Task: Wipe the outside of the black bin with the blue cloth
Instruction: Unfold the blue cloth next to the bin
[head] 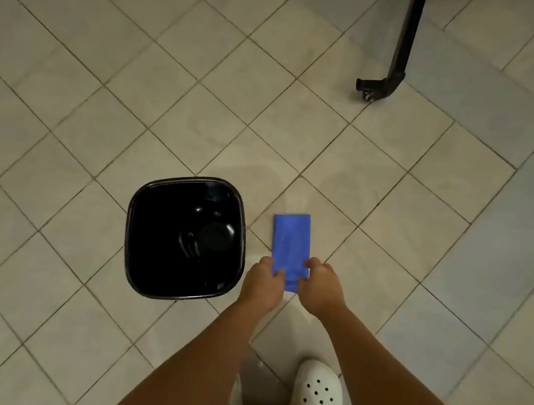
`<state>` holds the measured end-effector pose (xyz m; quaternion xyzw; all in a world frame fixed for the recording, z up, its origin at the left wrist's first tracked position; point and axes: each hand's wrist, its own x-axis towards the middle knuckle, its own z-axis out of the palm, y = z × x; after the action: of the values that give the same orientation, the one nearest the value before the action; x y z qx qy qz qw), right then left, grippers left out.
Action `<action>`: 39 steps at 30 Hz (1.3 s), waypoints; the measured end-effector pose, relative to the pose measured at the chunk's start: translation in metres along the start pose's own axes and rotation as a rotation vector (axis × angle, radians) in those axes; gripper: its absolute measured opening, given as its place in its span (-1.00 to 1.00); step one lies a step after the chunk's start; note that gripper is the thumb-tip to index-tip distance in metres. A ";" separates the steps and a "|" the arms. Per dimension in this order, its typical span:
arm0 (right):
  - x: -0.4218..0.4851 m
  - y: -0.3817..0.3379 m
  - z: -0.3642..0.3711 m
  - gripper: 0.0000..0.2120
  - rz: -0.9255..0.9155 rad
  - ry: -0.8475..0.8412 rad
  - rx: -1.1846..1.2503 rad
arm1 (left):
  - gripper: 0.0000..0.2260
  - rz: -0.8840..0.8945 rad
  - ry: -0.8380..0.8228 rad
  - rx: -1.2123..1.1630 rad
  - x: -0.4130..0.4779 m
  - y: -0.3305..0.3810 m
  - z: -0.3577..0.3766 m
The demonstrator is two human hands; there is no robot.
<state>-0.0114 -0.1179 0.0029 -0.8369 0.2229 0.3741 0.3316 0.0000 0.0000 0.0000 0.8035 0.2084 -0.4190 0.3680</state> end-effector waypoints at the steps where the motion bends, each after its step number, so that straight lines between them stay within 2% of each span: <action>1: 0.008 0.003 0.005 -0.57 0.010 -0.006 0.005 | -0.58 -0.004 -0.008 -0.008 0.009 -0.003 0.004; 6: 0.055 0.025 0.033 -0.54 0.077 -0.033 0.027 | -0.59 -0.045 -0.024 -0.023 0.054 -0.021 0.022; 12: 0.101 0.040 0.050 -0.51 0.163 0.023 0.119 | -0.74 -0.077 0.031 -0.050 0.098 -0.034 0.036; 17: 0.117 0.056 0.068 -0.46 0.227 0.011 0.220 | -0.70 -0.126 -0.012 -0.153 0.122 -0.047 0.053; 21: 0.122 0.059 0.078 -0.65 0.330 0.008 0.453 | -0.73 -0.169 -0.053 -0.212 0.127 -0.046 0.058; 25: 0.121 0.053 0.076 -0.92 0.350 -0.032 0.534 | -0.82 -0.190 -0.064 -0.238 0.126 -0.046 0.057; 28: 0.111 0.044 0.064 -0.85 0.363 0.020 0.674 | -0.83 -0.237 -0.058 -0.357 0.118 -0.044 0.053; 31: 0.100 0.030 0.046 -0.94 0.375 0.072 0.890 | -0.78 -0.338 -0.038 -0.533 0.108 -0.039 0.049; 35: 0.081 0.013 0.024 -0.93 0.331 0.045 1.147 | -0.84 -0.403 -0.114 -0.817 0.083 -0.019 0.038; 37: 0.068 0.006 0.014 -0.96 0.279 0.004 1.231 | -0.84 -0.364 -0.150 -0.919 0.065 -0.009 0.029; 39: 0.052 -0.003 0.002 -0.83 0.205 -0.052 1.262 | -0.85 -0.277 -0.157 -0.959 0.048 -0.001 0.020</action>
<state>0.0216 -0.1213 -0.0368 -0.4458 0.4711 0.2211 0.7283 0.0155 -0.0133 -0.0475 0.4747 0.4539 -0.3802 0.6512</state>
